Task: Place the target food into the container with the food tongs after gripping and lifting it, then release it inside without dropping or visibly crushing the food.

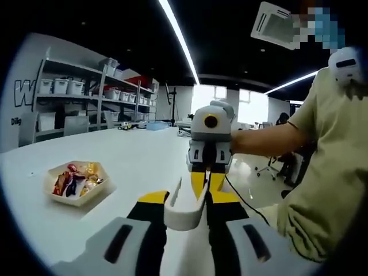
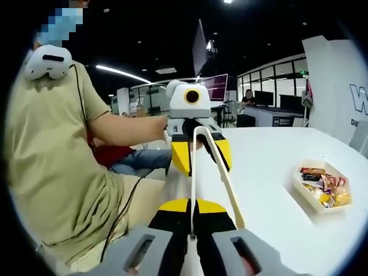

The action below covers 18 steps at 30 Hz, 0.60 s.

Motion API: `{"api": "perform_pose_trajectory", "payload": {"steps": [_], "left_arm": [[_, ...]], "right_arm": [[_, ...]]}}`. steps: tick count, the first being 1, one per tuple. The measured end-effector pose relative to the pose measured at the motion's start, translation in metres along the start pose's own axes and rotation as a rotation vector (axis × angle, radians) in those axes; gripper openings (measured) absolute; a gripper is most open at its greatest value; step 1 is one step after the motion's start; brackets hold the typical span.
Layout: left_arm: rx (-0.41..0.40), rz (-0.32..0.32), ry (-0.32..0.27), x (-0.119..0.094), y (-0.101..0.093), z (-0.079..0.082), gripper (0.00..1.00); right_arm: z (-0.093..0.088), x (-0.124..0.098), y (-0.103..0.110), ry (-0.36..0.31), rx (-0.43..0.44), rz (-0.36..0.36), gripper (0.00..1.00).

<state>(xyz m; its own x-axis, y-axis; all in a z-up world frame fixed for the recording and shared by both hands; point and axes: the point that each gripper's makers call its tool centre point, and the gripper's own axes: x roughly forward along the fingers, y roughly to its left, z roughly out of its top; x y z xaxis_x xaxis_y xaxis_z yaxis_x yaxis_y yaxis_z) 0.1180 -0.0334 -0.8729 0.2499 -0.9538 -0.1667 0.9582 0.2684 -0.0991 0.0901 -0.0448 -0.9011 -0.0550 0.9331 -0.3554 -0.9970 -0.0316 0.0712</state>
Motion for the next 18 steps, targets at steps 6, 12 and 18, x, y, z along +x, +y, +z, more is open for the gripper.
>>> {"api": "perform_pose_trajectory", "payload": {"steps": [6, 12, 18], "left_arm": [[0.009, 0.004, 0.007, -0.0037, 0.0017, 0.002, 0.23], [0.002, -0.009, 0.012, -0.003, 0.0001, 0.0018, 0.21], [0.0, -0.031, -0.003, -0.0021, -0.0029, 0.003, 0.2]], "right_arm": [[-0.0037, -0.0023, -0.0019, 0.022, -0.01, -0.007, 0.0], [-0.0028, -0.0027, -0.0019, 0.034, -0.023, -0.005, 0.0], [-0.0025, -0.0043, -0.0008, 0.028, -0.011, 0.008, 0.0]]}}
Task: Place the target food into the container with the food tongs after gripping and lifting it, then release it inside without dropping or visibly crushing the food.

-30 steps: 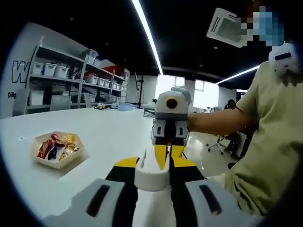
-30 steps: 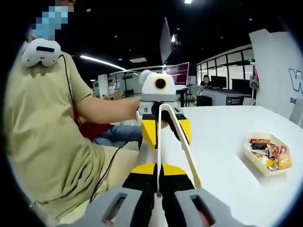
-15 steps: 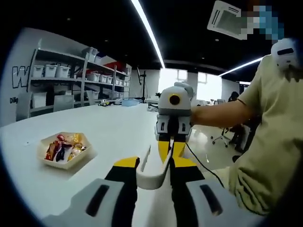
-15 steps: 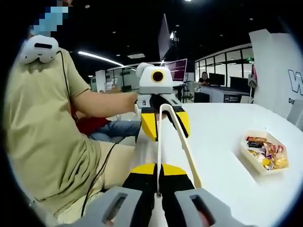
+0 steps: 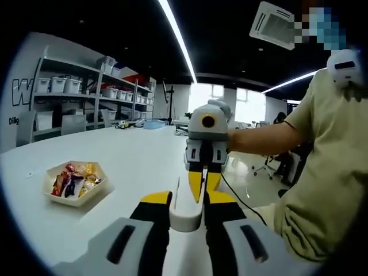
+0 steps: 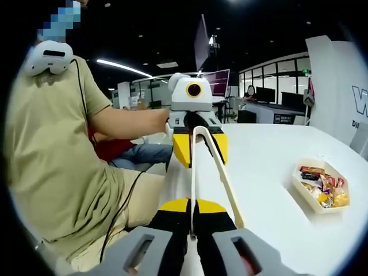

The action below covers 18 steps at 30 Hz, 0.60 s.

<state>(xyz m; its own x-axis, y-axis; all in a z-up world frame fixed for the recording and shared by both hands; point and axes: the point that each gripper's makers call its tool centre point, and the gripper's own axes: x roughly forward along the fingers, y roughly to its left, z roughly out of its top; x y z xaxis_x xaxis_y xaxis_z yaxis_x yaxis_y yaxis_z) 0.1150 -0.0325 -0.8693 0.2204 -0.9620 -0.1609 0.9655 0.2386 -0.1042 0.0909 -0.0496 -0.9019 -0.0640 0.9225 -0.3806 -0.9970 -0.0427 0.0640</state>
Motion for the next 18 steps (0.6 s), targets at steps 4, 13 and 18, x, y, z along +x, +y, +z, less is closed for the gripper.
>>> {"api": "perform_pose_trajectory", "payload": {"steps": [4, 13, 18], "left_arm": [[-0.008, -0.008, -0.019, 0.001, 0.0, 0.001, 0.19], [-0.017, -0.01, -0.053, -0.001, 0.003, 0.005, 0.19], [-0.005, 0.001, -0.05, -0.002, 0.004, 0.003, 0.21]], "right_arm": [[0.001, -0.001, -0.002, -0.007, 0.01, -0.004, 0.0], [0.011, 0.001, -0.003, -0.039, -0.001, -0.002, 0.0], [0.01, 0.004, -0.002, -0.018, -0.014, -0.005, 0.0]]}}
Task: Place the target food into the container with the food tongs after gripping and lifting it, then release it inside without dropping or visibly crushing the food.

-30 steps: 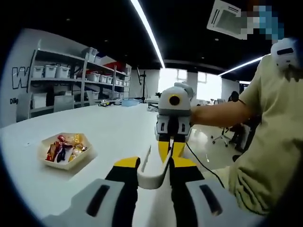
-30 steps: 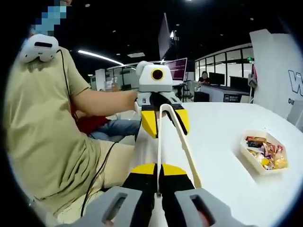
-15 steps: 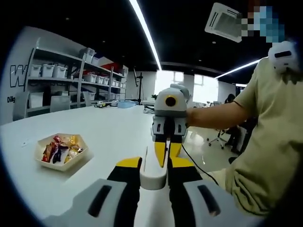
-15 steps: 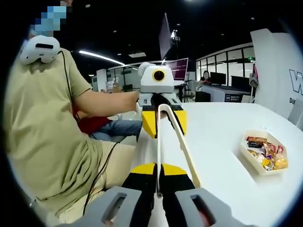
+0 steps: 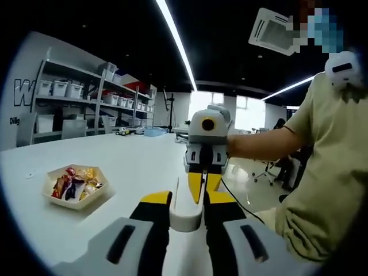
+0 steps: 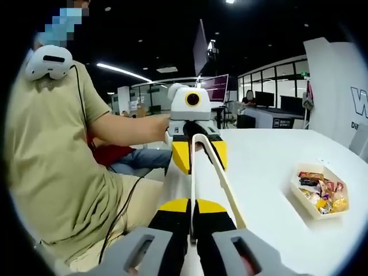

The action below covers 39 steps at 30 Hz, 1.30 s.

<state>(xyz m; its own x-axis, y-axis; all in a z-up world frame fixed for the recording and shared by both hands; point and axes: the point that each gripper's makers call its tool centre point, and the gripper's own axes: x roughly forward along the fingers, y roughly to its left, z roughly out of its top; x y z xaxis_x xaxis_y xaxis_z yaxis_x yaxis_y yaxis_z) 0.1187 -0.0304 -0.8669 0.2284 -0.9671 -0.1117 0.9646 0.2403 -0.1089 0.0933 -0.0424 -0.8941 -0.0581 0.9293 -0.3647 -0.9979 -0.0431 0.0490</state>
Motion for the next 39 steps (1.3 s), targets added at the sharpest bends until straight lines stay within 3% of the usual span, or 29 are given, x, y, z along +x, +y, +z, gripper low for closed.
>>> {"api": "perform_pose_trajectory", "payload": {"steps": [17, 27, 36, 39], "left_arm": [[0.154, 0.128, 0.169, -0.002, 0.013, -0.015, 0.25], [0.209, 0.138, 0.253, -0.003, 0.011, -0.022, 0.24], [0.251, 0.153, 0.382, -0.003, 0.012, -0.039, 0.22], [0.257, 0.156, 0.398, -0.004, 0.013, -0.041, 0.21]], "right_arm": [[-0.011, -0.002, -0.01, 0.072, -0.013, -0.038, 0.0], [-0.019, -0.001, -0.009, 0.128, -0.05, -0.054, 0.0], [-0.03, 0.0, -0.009, 0.18, -0.066, -0.065, 0.0], [-0.032, 0.0, -0.008, 0.19, -0.073, -0.068, 0.0]]}}
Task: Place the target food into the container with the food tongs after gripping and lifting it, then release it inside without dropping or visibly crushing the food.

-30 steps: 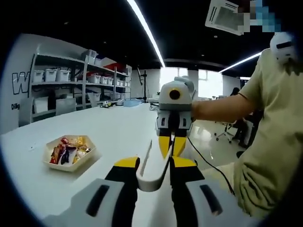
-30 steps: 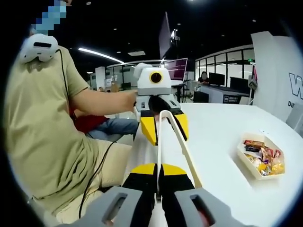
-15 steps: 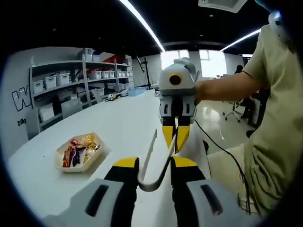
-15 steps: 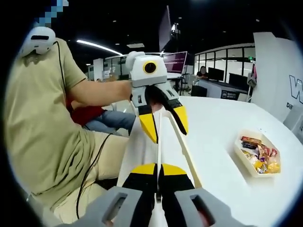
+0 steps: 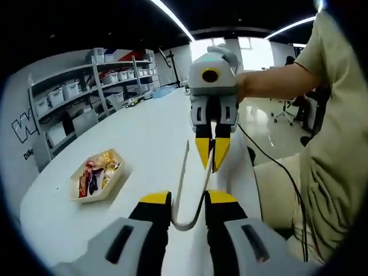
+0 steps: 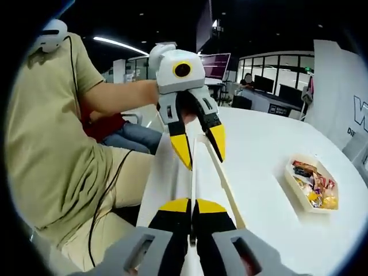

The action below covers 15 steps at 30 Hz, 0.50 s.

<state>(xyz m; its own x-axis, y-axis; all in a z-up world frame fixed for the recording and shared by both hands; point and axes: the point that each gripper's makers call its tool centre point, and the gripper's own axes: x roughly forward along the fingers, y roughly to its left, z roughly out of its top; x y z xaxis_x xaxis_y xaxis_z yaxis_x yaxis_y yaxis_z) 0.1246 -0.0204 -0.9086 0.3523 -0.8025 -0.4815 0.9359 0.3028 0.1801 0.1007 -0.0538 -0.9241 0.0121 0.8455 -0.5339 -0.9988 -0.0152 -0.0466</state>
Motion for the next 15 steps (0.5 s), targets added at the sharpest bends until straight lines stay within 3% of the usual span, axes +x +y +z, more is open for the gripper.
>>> {"api": "perform_pose_trajectory", "payload": {"steps": [15], "left_arm": [[0.02, -0.001, 0.073, 0.002, -0.003, -0.012, 0.19]], "right_arm": [[-0.007, 0.004, 0.001, 0.045, -0.033, -0.009, 0.0]]}}
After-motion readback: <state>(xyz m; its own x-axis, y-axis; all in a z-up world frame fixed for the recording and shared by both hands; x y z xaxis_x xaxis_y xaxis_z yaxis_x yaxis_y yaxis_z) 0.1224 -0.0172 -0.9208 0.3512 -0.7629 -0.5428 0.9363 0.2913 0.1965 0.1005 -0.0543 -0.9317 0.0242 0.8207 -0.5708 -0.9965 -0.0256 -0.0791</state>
